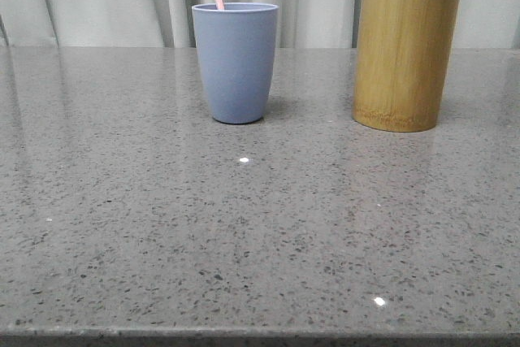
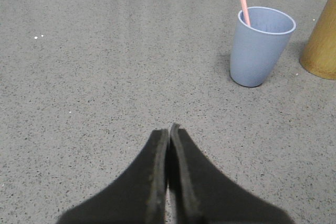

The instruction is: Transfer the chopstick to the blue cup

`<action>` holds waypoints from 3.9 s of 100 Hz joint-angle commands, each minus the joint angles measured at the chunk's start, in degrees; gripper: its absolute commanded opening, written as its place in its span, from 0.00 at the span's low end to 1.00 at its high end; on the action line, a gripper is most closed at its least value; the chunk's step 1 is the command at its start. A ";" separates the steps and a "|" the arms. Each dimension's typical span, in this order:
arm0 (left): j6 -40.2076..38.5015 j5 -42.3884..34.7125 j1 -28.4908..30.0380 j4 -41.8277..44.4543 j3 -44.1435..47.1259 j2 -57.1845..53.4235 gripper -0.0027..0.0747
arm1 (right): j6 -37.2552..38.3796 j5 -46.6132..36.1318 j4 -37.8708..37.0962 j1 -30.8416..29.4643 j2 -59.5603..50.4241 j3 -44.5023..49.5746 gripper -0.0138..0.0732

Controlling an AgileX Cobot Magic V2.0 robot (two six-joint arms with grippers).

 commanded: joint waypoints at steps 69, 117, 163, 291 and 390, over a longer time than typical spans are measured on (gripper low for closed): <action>-0.50 -15.53 6.82 3.73 8.39 -4.75 0.01 | -0.46 -4.55 -0.41 -0.45 0.37 -1.36 0.08; -0.50 -35.89 15.65 3.97 31.68 -18.52 0.01 | -0.46 -4.55 -0.41 -0.45 0.37 -1.36 0.08; -0.50 -32.97 16.19 3.97 35.56 -24.93 0.01 | -0.46 -4.52 -0.41 -0.45 0.37 -1.36 0.08; -0.50 -32.89 16.19 3.97 35.56 -24.93 0.01 | -0.46 -4.66 -0.41 -0.45 0.37 -1.07 0.08; -0.50 -32.89 16.19 3.97 35.56 -24.93 0.01 | -0.41 -16.23 -6.70 -15.43 -20.30 25.85 0.08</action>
